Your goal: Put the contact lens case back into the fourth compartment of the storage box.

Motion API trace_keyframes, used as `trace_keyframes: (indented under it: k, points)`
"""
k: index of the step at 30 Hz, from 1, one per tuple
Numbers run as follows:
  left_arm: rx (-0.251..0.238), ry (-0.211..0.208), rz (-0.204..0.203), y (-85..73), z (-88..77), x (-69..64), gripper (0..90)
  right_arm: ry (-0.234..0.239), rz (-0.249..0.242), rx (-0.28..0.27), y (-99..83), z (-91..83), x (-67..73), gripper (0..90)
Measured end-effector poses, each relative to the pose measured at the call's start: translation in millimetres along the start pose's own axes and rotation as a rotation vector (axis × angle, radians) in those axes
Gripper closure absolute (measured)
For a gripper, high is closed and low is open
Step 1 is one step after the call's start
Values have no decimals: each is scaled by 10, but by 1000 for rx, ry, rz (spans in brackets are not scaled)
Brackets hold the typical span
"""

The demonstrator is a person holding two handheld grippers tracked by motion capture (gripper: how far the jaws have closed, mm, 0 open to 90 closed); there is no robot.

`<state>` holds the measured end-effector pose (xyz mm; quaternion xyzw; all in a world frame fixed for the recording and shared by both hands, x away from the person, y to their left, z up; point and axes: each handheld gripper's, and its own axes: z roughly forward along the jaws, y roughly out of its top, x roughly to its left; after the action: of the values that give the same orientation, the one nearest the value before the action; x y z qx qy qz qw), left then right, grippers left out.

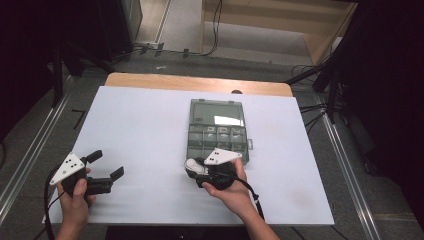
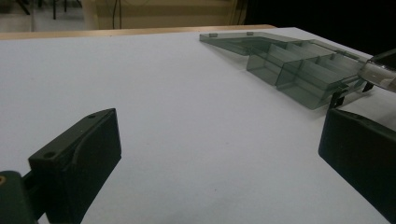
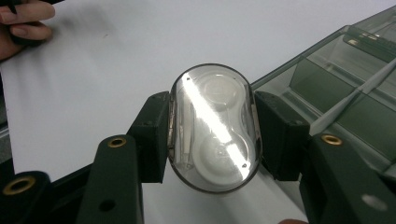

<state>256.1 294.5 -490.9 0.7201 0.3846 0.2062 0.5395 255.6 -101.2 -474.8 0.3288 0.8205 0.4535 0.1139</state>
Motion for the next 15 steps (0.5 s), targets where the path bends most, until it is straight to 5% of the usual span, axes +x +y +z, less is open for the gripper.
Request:
trace_keyframes:
  k: [15]
  points:
    - [1,-3,8,-1,10,-4,0,-14,20,-19,25,-94,-99,473]
